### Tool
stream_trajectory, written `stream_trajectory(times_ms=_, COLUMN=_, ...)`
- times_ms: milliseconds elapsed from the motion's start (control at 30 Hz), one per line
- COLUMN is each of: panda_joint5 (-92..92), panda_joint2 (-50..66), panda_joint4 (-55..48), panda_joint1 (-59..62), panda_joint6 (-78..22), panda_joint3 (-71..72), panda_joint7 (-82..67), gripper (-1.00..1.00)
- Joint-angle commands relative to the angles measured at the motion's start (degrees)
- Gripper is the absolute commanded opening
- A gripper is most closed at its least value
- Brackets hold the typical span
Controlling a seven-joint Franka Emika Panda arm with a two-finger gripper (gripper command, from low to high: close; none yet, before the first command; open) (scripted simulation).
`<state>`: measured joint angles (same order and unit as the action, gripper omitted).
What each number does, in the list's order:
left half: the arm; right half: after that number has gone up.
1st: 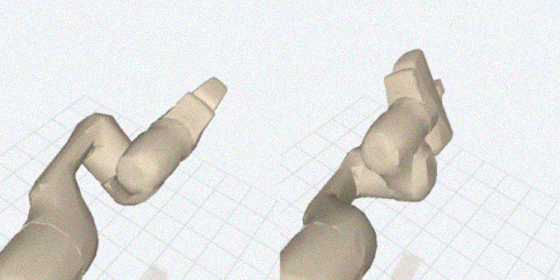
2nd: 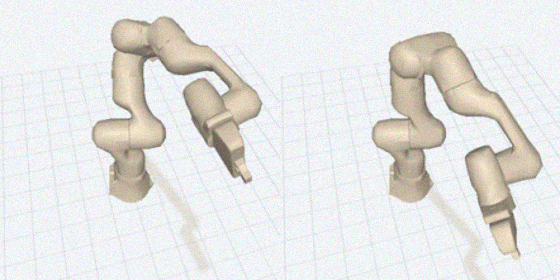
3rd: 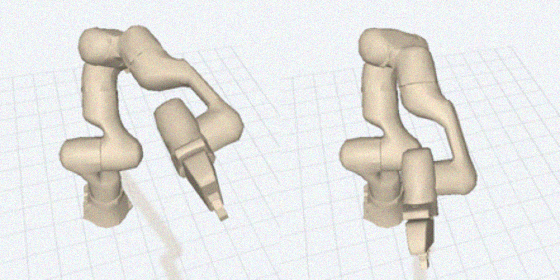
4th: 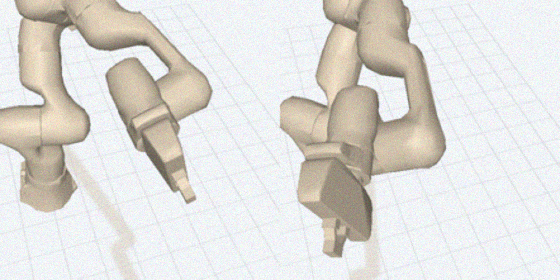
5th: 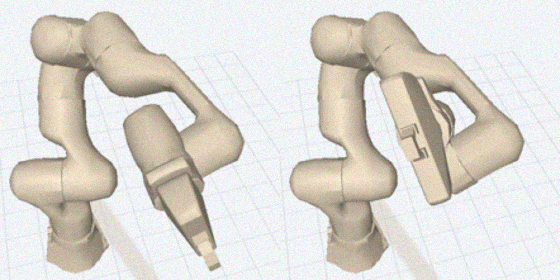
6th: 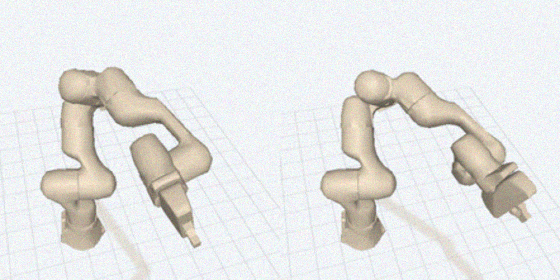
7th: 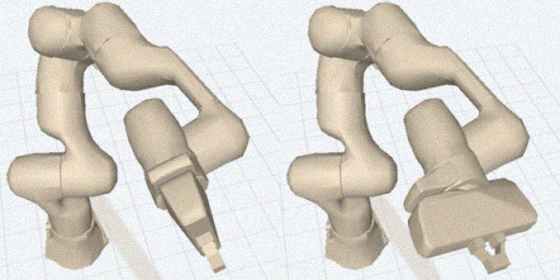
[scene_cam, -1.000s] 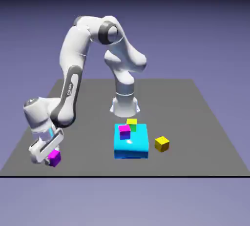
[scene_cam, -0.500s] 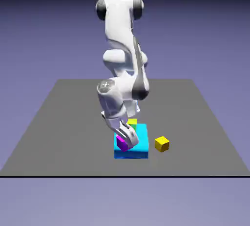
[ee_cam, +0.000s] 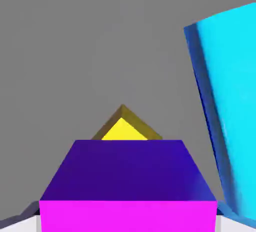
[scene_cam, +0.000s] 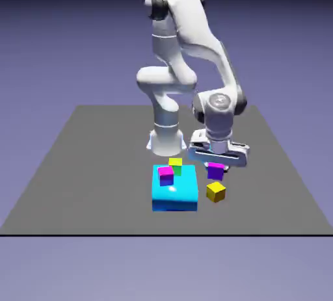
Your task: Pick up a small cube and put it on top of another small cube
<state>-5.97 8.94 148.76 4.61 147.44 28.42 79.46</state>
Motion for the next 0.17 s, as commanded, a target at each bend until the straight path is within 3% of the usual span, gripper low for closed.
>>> stream_trajectory(times_ms=0, panda_joint5=1.3, panda_joint2=2.1, panda_joint4=0.3, panda_joint1=-0.7, panda_joint6=2.2, panda_joint3=-0.8, panda_joint7=0.9, gripper=-1.00)
stream_trajectory(times_ms=33, panda_joint5=2.0, panda_joint2=3.2, panda_joint4=0.4, panda_joint1=-1.1, panda_joint6=3.3, panda_joint3=-1.2, panda_joint7=1.4, gripper=-1.00)
stream_trajectory(times_ms=67, panda_joint5=2.0, panda_joint2=3.2, panda_joint4=0.4, panda_joint1=-1.1, panda_joint6=3.3, panda_joint3=-1.2, panda_joint7=1.4, gripper=1.00)
stream_trajectory(times_ms=133, panda_joint5=0.7, panda_joint2=1.1, panda_joint4=0.1, panda_joint1=-0.4, panda_joint6=1.1, panda_joint3=-0.4, panda_joint7=0.5, gripper=1.00)
